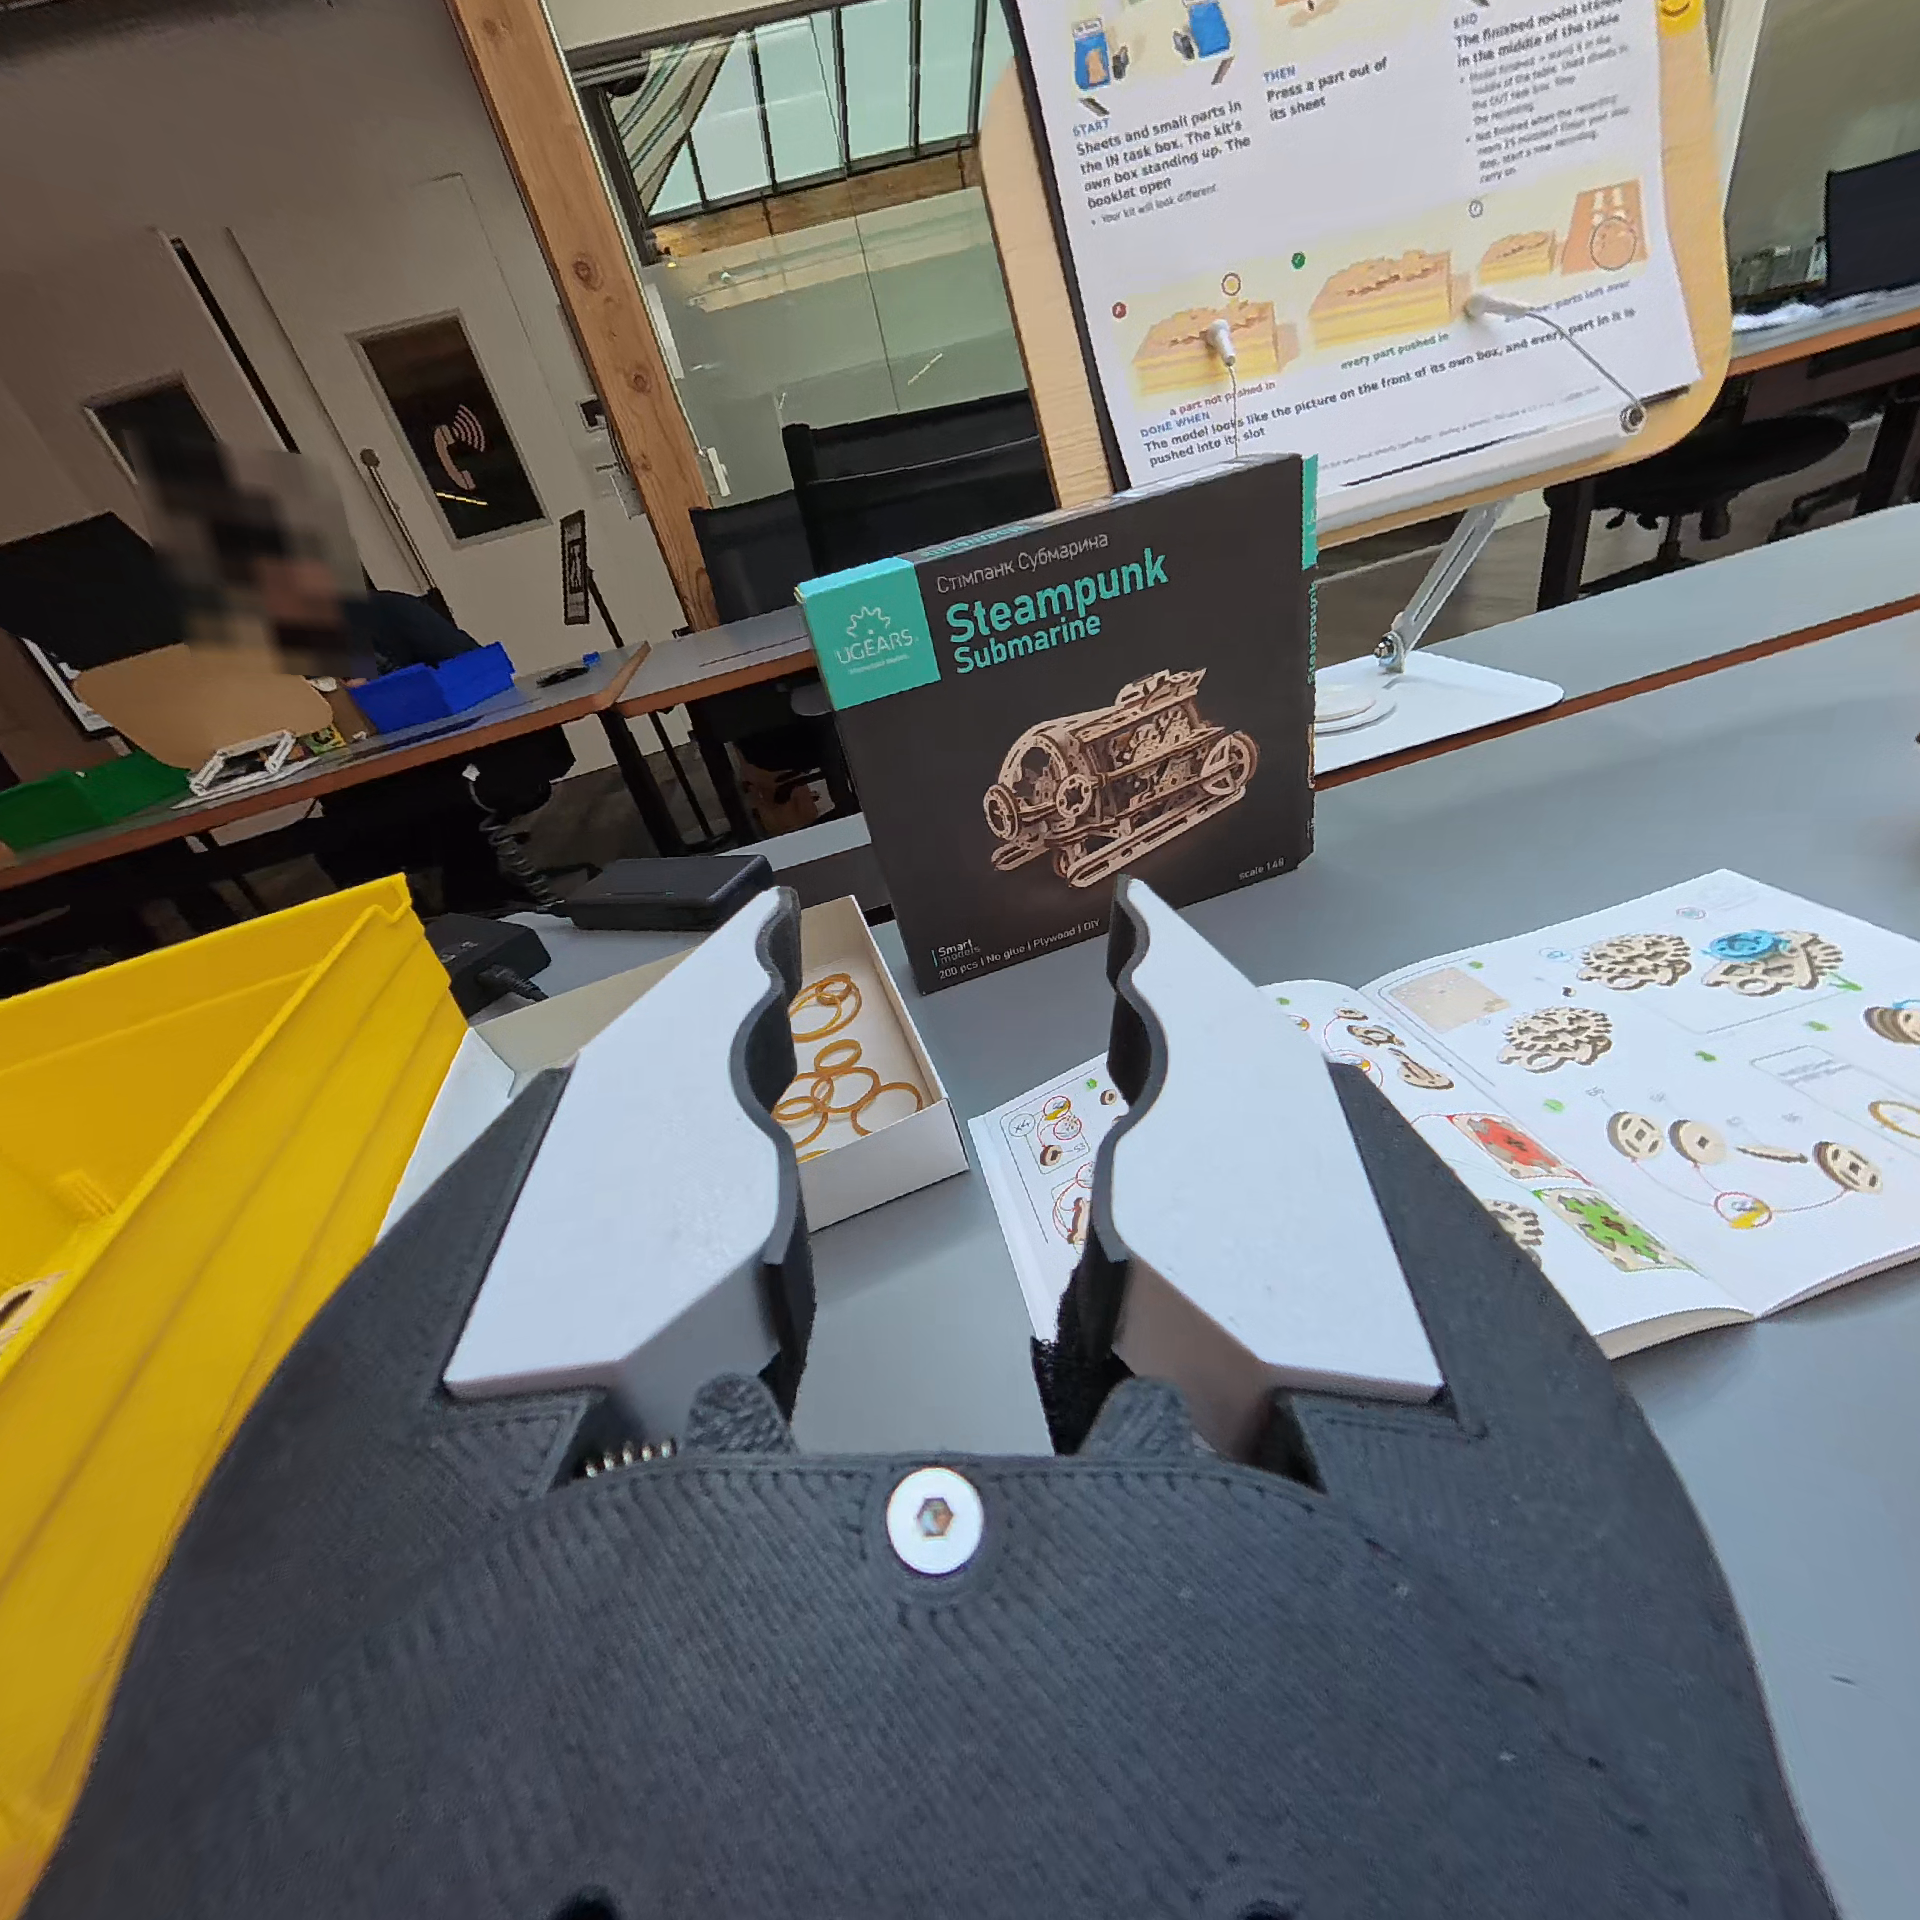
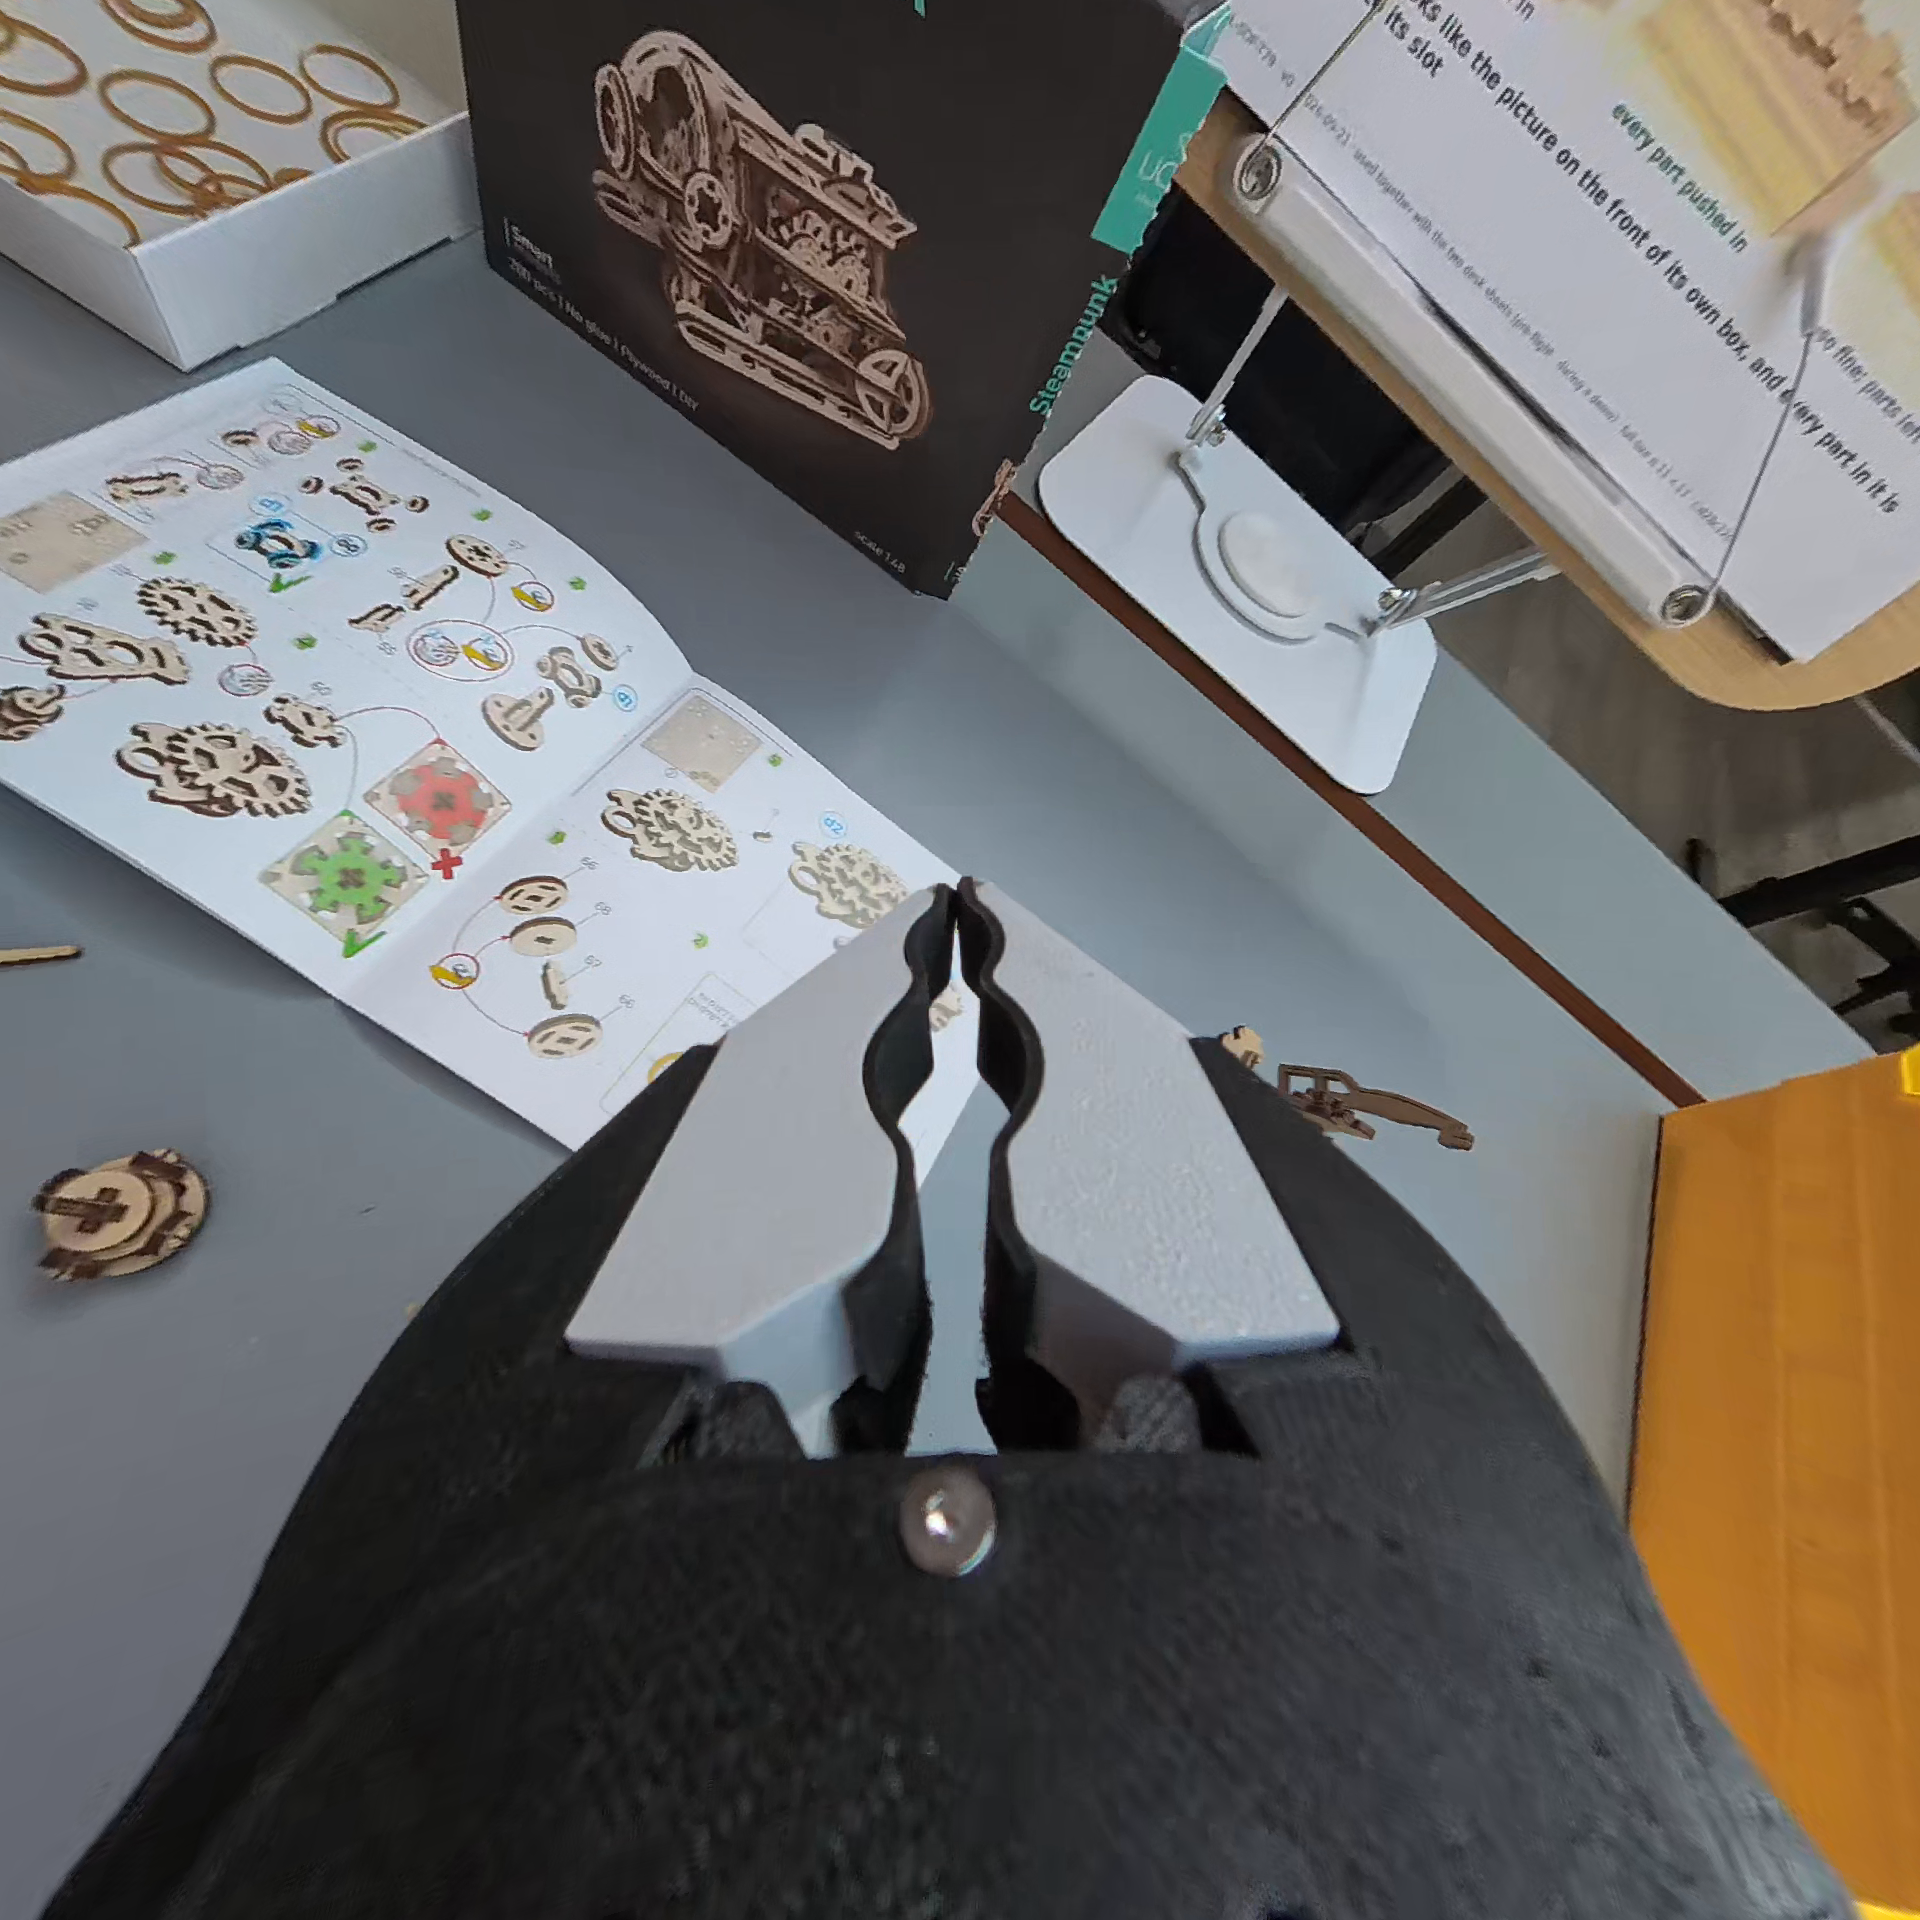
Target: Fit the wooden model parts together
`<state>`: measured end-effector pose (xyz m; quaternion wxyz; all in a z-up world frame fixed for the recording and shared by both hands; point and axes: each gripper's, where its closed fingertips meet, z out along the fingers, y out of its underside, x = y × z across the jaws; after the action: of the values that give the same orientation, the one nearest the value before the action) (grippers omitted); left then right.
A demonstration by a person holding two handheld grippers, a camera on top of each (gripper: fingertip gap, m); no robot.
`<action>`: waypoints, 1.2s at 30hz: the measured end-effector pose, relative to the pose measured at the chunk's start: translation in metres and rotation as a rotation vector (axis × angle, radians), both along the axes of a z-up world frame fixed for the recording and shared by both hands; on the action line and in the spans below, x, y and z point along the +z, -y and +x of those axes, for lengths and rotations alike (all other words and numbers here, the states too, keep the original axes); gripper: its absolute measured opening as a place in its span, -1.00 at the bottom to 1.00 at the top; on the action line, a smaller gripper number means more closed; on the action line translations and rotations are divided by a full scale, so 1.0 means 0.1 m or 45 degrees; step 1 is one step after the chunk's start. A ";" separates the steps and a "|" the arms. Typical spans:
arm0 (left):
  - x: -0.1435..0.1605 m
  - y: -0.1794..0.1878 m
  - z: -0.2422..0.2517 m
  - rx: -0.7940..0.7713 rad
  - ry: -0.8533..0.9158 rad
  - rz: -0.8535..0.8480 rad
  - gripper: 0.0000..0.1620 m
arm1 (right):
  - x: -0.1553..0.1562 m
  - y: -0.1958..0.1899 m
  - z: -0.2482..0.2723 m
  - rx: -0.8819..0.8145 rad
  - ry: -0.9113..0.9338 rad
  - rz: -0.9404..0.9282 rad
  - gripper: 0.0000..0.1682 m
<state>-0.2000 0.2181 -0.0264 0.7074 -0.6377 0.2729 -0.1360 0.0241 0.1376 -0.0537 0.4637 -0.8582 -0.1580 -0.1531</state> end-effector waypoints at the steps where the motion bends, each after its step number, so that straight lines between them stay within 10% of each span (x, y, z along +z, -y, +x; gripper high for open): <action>1: 0.01 -0.01 -0.02 -0.006 0.033 -0.017 -0.29 | 0.02 -0.01 0.04 -0.004 0.057 0.027 -1.00; 17: -0.07 0.07 0.17 -0.128 0.036 -0.091 -0.29 | -0.05 -0.09 0.16 0.022 0.229 0.081 -0.99; 22: 0.09 0.18 0.26 -0.215 0.058 -0.024 -0.16 | 0.04 -0.09 -0.23 0.359 0.133 0.236 -0.31; 26: 0.28 0.23 0.33 -0.274 0.037 0.030 0.43 | -0.16 0.05 -0.38 0.593 0.038 0.184 0.01; 36: 0.62 -0.17 0.26 -0.303 0.102 0.131 0.26 | 0.55 0.32 -0.36 0.741 -0.349 0.928 0.22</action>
<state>-0.1736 0.2354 0.0357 0.7283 -0.5578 0.3247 -0.2303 -0.0118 0.1054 0.0009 0.7742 -0.5725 -0.2648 0.0520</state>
